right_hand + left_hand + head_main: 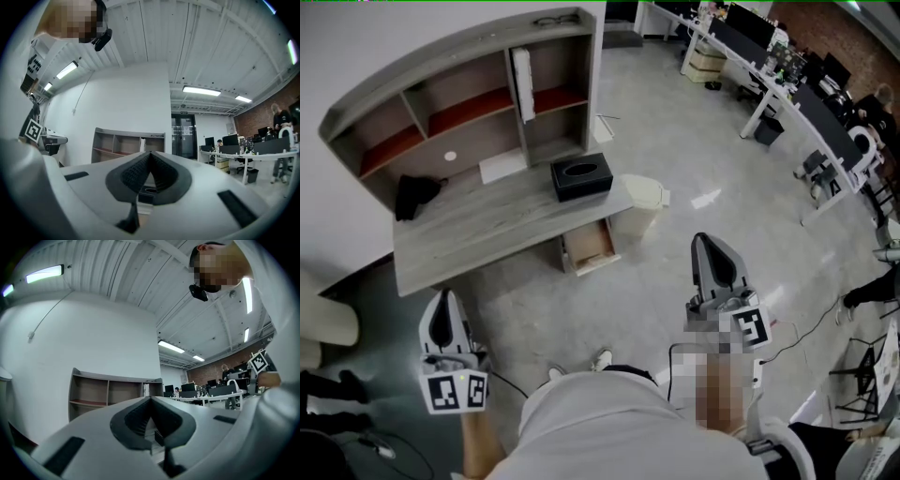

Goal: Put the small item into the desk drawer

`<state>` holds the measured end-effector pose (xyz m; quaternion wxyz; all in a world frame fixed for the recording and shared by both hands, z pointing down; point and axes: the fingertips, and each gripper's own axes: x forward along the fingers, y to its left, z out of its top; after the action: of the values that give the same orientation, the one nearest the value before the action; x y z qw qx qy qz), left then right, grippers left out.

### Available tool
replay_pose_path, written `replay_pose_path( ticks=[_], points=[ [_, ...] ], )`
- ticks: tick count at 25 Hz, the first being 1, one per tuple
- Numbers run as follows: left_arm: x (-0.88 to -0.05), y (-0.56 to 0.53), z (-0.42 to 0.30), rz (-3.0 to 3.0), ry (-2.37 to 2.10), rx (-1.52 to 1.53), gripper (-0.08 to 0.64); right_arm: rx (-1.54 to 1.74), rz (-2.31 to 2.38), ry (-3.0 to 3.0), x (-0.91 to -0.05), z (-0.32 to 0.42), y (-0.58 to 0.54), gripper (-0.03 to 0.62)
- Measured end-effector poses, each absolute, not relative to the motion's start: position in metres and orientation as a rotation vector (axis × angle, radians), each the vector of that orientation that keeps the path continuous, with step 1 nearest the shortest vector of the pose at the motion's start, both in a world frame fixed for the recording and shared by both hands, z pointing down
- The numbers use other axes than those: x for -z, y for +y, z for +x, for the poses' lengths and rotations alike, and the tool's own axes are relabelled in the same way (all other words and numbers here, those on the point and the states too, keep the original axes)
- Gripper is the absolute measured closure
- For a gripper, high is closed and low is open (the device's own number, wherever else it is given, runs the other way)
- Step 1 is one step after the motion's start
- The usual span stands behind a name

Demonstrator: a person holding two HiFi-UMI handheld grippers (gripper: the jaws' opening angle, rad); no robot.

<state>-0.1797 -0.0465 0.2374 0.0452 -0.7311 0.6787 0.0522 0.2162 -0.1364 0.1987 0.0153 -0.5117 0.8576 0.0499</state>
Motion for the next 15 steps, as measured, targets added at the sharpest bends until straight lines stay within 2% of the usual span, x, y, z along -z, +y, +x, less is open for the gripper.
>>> replay_pose_path(
  ticks=[15],
  points=[
    [-0.224, -0.051, -0.151, -2.311, 1.996, -0.159, 0.541, -0.167, -1.635, 2.667, -0.2, 0.234, -0.115, 0.571]
  ],
)
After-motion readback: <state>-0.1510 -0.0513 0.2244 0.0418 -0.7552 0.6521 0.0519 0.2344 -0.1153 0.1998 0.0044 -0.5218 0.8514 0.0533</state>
